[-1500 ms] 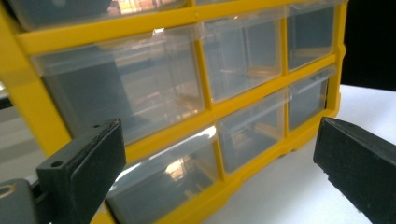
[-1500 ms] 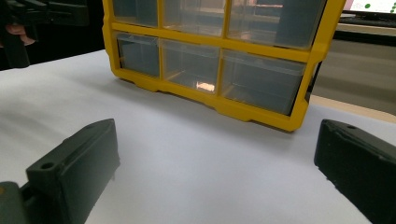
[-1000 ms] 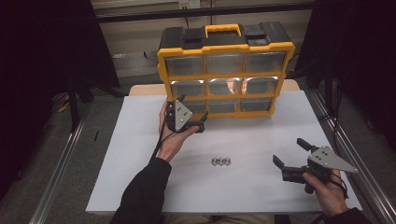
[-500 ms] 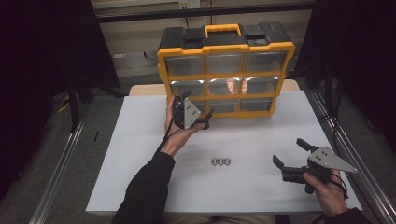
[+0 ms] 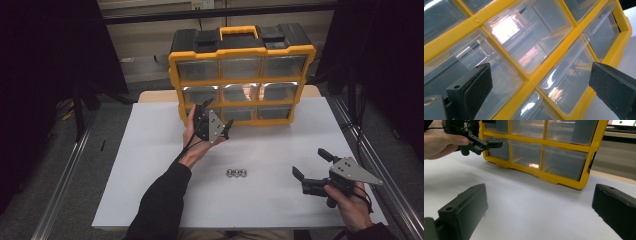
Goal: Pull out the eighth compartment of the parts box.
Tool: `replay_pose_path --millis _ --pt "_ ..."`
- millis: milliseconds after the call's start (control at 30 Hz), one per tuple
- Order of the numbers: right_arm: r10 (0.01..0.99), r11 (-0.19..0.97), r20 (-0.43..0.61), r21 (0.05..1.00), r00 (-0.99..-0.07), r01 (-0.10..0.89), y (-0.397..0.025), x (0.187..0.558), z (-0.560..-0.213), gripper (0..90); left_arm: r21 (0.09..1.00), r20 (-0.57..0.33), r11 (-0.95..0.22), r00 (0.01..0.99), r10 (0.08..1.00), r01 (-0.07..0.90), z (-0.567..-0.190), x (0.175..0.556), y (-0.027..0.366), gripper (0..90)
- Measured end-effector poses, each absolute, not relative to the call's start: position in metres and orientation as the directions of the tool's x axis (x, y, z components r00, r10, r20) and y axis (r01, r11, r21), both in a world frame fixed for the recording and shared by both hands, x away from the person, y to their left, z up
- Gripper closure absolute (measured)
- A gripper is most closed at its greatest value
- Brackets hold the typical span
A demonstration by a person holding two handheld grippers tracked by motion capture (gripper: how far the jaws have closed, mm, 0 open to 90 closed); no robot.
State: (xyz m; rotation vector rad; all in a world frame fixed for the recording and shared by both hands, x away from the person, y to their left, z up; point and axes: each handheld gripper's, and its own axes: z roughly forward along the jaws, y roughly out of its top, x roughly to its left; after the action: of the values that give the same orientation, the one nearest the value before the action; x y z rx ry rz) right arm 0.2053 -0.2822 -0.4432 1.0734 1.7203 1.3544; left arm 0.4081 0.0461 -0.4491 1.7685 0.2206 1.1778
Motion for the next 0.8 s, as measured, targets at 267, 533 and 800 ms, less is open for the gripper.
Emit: replay_pose_path --millis 267,533,800 --pt "0.906 0.118 -0.028 0.975 -0.423 0.188 -0.282 0.205 -0.443 0.0 0.758 0.651 -0.533 0.487 0.582 -0.376 -0.454 0.409 0.036 5.5" --pt "0.907 0.115 -0.025 0.975 -0.420 0.190 -0.281 0.205 -0.443 0.0 0.697 0.716 -0.597 0.427 0.552 -0.396 -0.465 0.407 0.031 6.0" --pt "0.907 0.115 -0.026 0.975 -0.420 0.190 -0.282 0.205 -0.443 0.0 0.599 0.801 -0.665 0.348 0.488 -0.446 -0.472 0.407 0.024 6.5"
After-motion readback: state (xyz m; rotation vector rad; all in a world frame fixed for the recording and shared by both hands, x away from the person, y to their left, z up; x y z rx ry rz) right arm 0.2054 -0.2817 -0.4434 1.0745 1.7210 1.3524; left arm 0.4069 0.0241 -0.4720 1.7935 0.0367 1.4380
